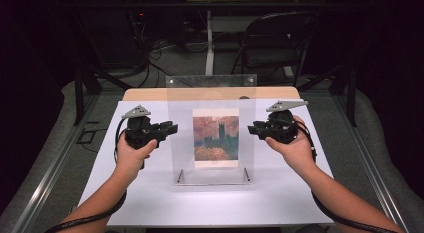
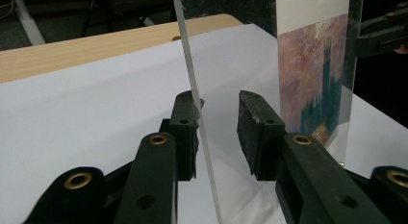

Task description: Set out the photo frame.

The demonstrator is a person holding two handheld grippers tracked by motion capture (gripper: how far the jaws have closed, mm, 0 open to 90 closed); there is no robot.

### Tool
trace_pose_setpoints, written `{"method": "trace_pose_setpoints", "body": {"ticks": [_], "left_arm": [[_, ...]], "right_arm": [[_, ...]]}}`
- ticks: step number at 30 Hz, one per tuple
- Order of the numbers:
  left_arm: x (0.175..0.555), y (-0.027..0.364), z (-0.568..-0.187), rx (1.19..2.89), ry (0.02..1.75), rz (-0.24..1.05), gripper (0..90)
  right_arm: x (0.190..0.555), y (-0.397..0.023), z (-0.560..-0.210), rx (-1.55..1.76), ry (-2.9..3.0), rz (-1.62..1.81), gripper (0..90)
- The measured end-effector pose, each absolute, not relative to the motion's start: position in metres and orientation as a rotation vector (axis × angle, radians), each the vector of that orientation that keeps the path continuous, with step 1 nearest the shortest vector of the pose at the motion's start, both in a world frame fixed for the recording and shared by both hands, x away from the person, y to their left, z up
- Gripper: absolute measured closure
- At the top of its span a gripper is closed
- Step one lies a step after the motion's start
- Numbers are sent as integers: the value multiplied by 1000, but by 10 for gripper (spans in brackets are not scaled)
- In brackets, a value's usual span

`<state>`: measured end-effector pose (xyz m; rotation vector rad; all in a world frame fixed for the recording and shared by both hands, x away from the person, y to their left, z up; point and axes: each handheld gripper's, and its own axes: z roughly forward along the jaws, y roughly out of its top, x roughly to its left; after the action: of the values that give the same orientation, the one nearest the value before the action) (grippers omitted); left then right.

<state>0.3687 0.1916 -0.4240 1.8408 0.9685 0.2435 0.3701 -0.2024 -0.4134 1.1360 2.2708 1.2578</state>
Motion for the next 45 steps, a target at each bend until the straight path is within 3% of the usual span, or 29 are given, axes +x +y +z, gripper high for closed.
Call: {"method": "trace_pose_setpoints", "body": {"ticks": [27,45], "left_arm": [[335,195,-424,1834,886,299,722],[311,200,-430,1790,861,248,717]], "right_arm": [[339,-211,-412,1063,2287,1320,725],[316,-211,-418,1008,2305,1354,698]]}}
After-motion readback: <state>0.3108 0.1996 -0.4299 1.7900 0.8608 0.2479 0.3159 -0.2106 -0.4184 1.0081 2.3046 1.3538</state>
